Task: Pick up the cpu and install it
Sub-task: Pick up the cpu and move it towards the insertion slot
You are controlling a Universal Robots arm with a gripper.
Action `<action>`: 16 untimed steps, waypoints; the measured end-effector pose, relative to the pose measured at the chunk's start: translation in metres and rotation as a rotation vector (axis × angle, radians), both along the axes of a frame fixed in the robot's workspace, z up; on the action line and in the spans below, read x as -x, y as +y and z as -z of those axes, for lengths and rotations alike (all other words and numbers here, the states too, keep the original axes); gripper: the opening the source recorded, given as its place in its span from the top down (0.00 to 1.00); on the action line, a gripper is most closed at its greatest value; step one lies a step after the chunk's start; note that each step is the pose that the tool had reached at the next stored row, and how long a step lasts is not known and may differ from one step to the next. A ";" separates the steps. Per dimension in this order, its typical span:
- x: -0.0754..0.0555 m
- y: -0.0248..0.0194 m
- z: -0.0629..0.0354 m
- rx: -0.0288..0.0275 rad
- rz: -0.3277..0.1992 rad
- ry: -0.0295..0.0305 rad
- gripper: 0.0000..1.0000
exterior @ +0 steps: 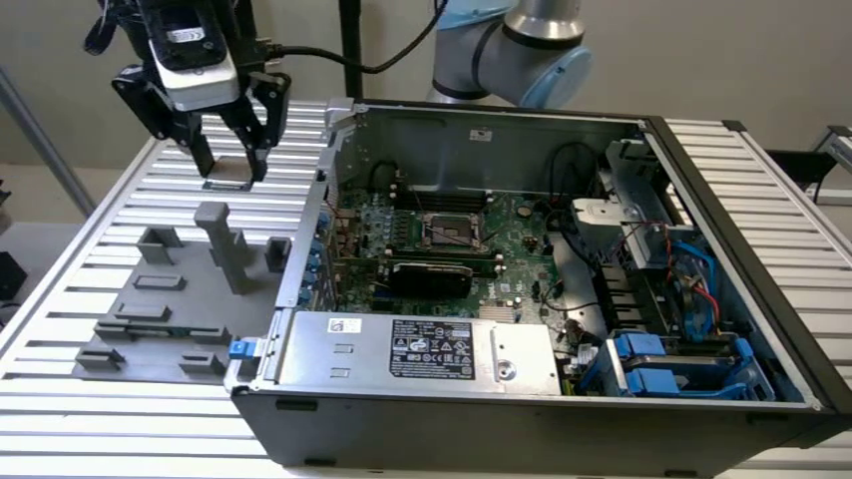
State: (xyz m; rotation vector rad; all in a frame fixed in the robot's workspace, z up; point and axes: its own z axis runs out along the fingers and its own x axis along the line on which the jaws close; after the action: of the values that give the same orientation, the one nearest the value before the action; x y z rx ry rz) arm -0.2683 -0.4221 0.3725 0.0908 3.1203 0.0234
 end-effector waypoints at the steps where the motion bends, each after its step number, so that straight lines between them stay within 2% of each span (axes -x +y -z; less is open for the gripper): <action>1: -0.005 0.0001 -0.0010 -0.0001 0.000 0.0000 0.45; 16: -0.073 0.0016 -0.0100 -0.0023 0.000 0.0002 0.45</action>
State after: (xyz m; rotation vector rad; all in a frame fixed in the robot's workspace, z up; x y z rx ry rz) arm -0.1954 -0.4205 0.3825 0.0909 3.1205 0.0270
